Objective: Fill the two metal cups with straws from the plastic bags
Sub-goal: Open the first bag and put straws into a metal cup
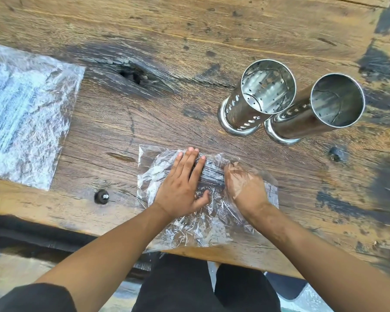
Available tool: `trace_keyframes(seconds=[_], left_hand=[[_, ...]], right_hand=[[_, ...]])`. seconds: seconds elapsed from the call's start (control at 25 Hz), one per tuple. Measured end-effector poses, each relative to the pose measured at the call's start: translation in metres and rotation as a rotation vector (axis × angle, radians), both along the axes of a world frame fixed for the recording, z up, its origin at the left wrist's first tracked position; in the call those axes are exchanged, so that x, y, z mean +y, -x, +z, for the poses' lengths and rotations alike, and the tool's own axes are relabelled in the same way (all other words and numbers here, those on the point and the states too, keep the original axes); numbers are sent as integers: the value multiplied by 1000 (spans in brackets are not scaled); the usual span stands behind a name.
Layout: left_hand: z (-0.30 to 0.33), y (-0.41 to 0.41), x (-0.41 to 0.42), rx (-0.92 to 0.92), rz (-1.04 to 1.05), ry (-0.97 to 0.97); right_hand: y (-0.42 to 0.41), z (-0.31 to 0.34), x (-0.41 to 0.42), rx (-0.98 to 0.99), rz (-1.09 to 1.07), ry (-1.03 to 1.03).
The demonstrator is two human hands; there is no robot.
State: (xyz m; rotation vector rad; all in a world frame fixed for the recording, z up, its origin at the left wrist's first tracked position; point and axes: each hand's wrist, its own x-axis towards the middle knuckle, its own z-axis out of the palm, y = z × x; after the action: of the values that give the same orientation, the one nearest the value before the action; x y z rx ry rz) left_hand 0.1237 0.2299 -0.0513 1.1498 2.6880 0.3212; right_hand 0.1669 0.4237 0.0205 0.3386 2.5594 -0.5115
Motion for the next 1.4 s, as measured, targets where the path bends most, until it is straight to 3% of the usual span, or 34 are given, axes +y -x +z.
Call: trace_keyframes(seconds=[0.08, 0.28, 0.48, 0.84, 0.92, 0.96, 1.0, 1.04, 1.08, 1.16, 1.4], left_hand=[[0, 1, 0, -12, -5, 23], [1, 2, 3, -23, -27, 100], [0, 3, 4, -31, -34, 130], [4, 5, 3, -52, -38, 132], [6, 5, 3, -67, -42, 133], [7, 5, 3, -77, -42, 133], [8, 5, 2, -85, -41, 131], [8, 5, 2, -90, -44, 128], [8, 5, 1, -93, -48, 123], [8, 6, 1, -109, -57, 124], [8, 5, 4, -105, -58, 213]], right_hand=[[3, 0, 3, -132, -115, 49], [-3, 3, 11, -161, -209, 68], [-16, 5, 17, -81, 86, -153], [-6, -6, -9, -4, 224, -201], [-7, -7, -6, -14, 428, -338], [-7, -3, -10, -75, 166, -179], [-10, -5, -10, -19, 95, -76], [-8, -7, -11, -108, -137, 73], [-5, -6, -12, -82, 49, -38], [-4, 0, -10, -101, -1, -166], [-28, 6, 14, -153, -12, -144]])
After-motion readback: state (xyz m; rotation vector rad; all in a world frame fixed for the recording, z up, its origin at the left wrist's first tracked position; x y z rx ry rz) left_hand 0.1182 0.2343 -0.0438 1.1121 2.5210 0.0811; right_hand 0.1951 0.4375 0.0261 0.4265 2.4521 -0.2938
